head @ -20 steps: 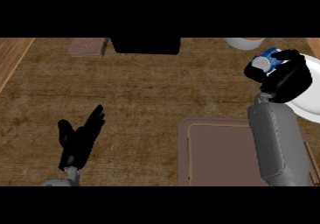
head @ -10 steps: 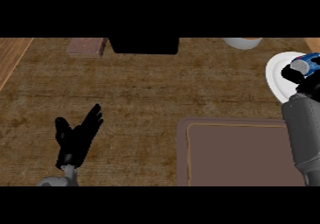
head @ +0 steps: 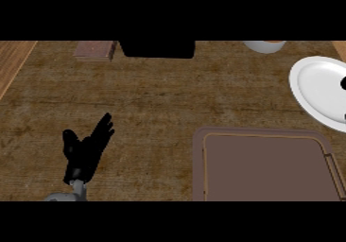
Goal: Pick the can from the tray and place it in the plate
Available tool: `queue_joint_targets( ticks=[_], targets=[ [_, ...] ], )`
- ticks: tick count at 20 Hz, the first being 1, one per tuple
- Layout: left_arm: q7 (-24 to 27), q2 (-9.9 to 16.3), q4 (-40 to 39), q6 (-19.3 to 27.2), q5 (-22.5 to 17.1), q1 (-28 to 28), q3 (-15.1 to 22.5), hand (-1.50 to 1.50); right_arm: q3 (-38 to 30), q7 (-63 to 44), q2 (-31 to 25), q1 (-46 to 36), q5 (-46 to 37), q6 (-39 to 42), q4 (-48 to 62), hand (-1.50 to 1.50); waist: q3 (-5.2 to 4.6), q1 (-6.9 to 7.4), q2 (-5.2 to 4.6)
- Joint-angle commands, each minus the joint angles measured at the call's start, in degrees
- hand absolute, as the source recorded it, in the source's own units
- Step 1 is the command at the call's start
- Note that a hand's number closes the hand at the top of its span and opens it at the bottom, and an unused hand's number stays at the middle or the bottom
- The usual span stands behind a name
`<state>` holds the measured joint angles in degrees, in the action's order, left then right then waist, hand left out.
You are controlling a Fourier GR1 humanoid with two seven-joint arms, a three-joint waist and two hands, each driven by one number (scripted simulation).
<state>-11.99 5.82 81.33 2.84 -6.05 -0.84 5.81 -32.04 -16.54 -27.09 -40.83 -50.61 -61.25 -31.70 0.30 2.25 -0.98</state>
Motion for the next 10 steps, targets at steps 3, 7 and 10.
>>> queue_joint_targets(
  ticks=[3, 7, 10],
  targets=[
    [-1.84, 0.25, 1.15, -0.72, -0.93, -1.04, -0.24, 0.00, -2.72, -0.85, -6.40, 0.39, 3.28, 13.55, 12.41, -1.50, 0.11, 1.20, -0.75],
    [-2.36, 0.20, 1.02, 0.11, 0.27, -0.48, 0.32, 0.00, -5.21, 6.80, -7.26, -0.34, 8.34, 19.74, 14.11, -1.50, 0.24, 1.24, -0.57],
    [-0.14, -1.55, -0.49, 0.45, 1.39, -0.67, 1.88, 0.00, -7.93, 12.40, -7.54, -1.95, 12.00, 20.41, 12.88, -1.50, 0.34, 1.55, -0.92]
  ],
)
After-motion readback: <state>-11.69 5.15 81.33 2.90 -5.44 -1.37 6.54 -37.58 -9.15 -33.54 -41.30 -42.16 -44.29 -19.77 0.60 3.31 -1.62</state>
